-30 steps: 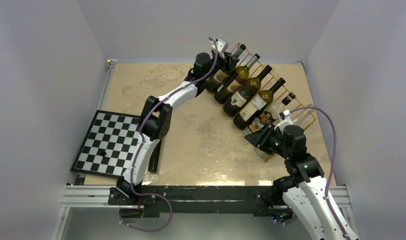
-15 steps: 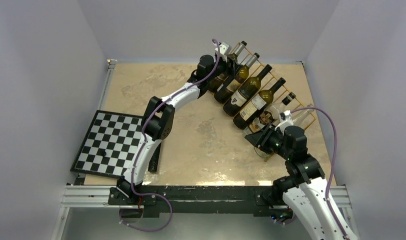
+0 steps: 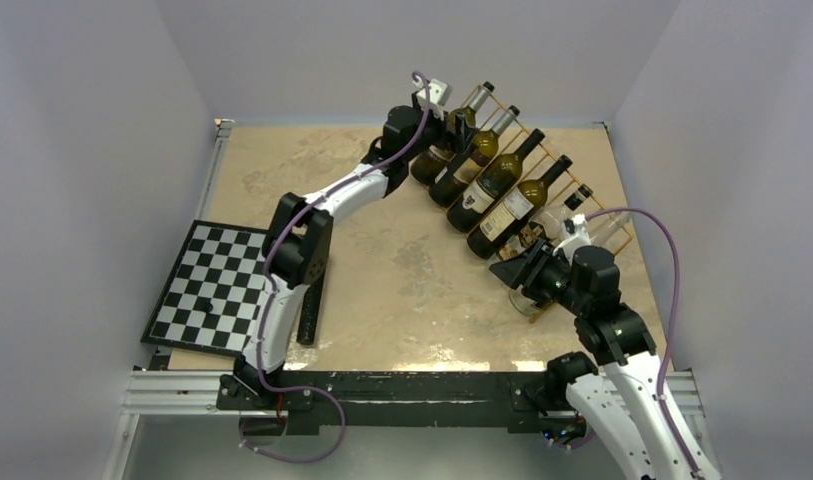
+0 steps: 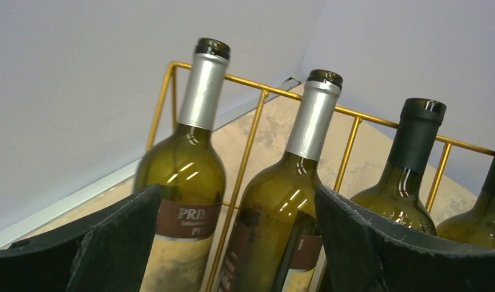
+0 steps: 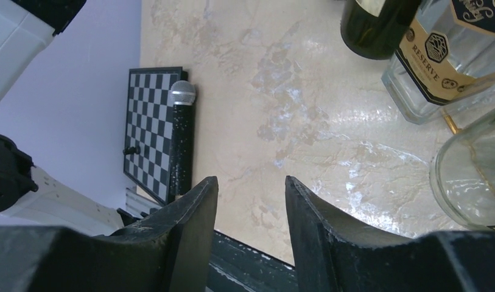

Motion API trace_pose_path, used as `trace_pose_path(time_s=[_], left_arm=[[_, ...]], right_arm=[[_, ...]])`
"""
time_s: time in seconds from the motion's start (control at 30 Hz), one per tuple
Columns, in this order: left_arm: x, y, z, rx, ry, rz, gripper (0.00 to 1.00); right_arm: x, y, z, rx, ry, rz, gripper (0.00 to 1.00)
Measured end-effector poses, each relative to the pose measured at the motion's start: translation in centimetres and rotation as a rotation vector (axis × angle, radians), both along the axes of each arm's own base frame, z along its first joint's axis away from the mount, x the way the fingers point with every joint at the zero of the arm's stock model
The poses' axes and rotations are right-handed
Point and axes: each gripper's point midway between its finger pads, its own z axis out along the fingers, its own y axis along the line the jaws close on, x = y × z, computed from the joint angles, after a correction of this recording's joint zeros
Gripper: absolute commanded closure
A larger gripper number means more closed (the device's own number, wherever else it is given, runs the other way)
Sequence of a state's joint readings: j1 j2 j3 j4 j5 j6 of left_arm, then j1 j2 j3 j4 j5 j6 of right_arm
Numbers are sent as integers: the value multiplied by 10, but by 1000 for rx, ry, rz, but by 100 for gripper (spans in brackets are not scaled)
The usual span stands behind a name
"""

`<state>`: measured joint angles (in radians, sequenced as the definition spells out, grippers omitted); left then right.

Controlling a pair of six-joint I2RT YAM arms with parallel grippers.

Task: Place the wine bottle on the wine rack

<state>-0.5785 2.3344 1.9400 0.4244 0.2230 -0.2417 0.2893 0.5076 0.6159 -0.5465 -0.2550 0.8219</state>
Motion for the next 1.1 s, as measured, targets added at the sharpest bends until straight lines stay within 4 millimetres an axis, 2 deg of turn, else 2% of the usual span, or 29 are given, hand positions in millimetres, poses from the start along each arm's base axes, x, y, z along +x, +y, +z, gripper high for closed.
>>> trace_pose_path(time_s=[0.17, 0.2, 0.23, 0.27, 0.4, 0.5, 0.6, 0.7, 0.8, 1.03, 1.1], left_arm=[[-14, 34, 41, 25, -24, 63, 1], [-20, 41, 52, 32, -29, 74, 1], [-28, 50, 64, 37, -28, 86, 1], [-38, 60, 75, 43, -23, 101, 1], [-89, 105, 120, 33, -9, 169, 1], [-131, 141, 137, -3, 24, 231, 1], [-169, 178, 137, -18, 105, 306, 1], [-200, 210, 135, -11, 192, 383, 1], [-236, 243, 125, 27, 292, 458, 1], [-311, 284, 95, 164, 456, 450, 1], [-326, 291, 94, 187, 477, 442, 1]], right_arm=[[4, 1, 20, -5, -20, 6, 31], [5, 1, 26, -11, -25, 8, 25], [5, 0, 30, -17, -30, 9, 7], [5, -1, 36, -27, -36, 12, 2], [5, -9, 69, -91, -95, 11, 1], [4, -21, 95, -162, -148, -18, 1], [0, -46, 114, -261, -193, -96, 1], [-8, -72, 124, -352, -211, -187, 1], [-22, -101, 132, -439, -216, -291, 1], [-56, -143, 148, -537, -232, -428, 1], [-66, -151, 153, -550, -241, -455, 1]])
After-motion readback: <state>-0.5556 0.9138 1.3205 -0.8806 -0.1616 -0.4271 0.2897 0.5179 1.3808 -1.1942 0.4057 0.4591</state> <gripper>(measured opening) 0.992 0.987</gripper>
